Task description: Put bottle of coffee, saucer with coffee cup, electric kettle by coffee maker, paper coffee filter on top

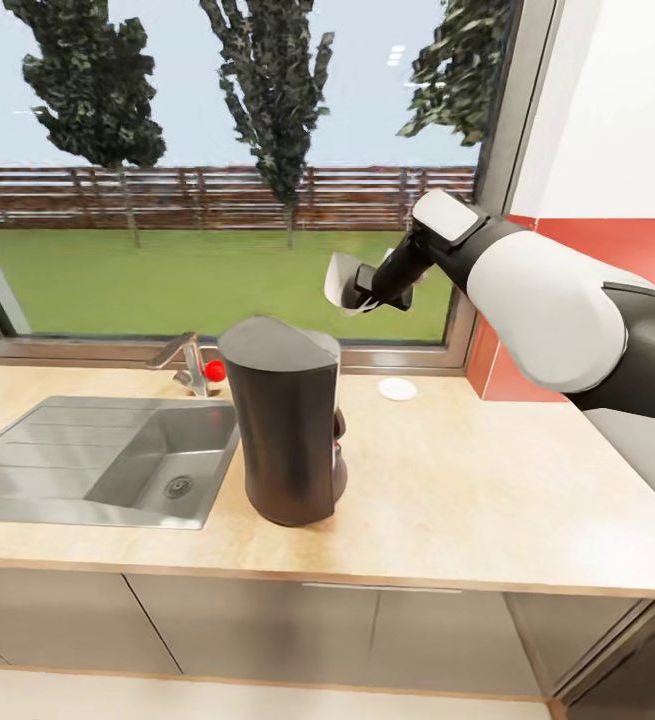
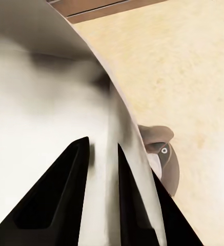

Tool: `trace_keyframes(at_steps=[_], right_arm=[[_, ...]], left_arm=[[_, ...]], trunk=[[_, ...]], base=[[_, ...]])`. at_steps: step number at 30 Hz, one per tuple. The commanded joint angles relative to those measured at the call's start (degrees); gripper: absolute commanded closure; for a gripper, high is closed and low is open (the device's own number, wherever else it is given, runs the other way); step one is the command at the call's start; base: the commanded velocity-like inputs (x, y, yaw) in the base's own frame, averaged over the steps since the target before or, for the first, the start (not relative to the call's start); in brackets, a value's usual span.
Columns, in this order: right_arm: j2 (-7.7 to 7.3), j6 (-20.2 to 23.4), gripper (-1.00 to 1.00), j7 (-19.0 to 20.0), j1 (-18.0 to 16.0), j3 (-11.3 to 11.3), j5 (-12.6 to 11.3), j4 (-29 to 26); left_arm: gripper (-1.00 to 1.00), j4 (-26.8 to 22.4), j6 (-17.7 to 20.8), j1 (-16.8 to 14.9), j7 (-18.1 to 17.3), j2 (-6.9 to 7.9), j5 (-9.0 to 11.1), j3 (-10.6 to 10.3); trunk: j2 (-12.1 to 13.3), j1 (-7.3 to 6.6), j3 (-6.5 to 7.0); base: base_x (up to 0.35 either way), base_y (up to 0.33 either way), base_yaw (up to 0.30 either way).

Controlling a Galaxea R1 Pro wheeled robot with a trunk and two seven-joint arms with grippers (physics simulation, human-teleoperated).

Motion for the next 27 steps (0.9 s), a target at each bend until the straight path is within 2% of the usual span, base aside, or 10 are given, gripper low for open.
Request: trace_keyframes(at_steps=[1,7,13,18,27], right_arm=[[0.01,0.1,1.0,-0.61,-0.03,-0.46,-0.2,-0.08],[0.01,0.1,1.0,-0.63,-0.03,-0.46,-0.16,-0.08],[0.01,0.1,1.0,-0.62,-0.03,-0.46,-0.11,-0.08],[0.01,0.1,1.0,-0.65,-0.03,-0.46,-0.07,-0.08],[0.01,0.1,1.0,-0.57,-0.03,-0.38,-0.11,-0.08]], left_arm=[[-1.0,0.1,0.04,-0.09,0.17,0.0,-0.58,0.49],[-1.0,0.1,0.01,-0.09,0.17,-0.07,-0.58,0.42],[-1.0,0.1,0.01,-0.09,0.18,-0.09,-0.5,0.47],[-1.0,0.1,0.01,-0.09,0.18,-0.09,-0.55,0.49],[-1.0,0.02,-0.09,-0.09,0.17,-0.06,-0.53,0.54]], trunk=[[-0.11,0.04,-0.12],[-0.11,0.04,-0.12],[-0.11,0.04,-0.12],[-0.11,0.04,-0.12],[-0.11,0.04,-0.12]], base=[[0.047,-0.021,0.077],[0.009,-0.016,0.014],[0.001,-0.213,0.008],[0.0,-0.245,0.159],[-0.062,-0.064,0.018]])
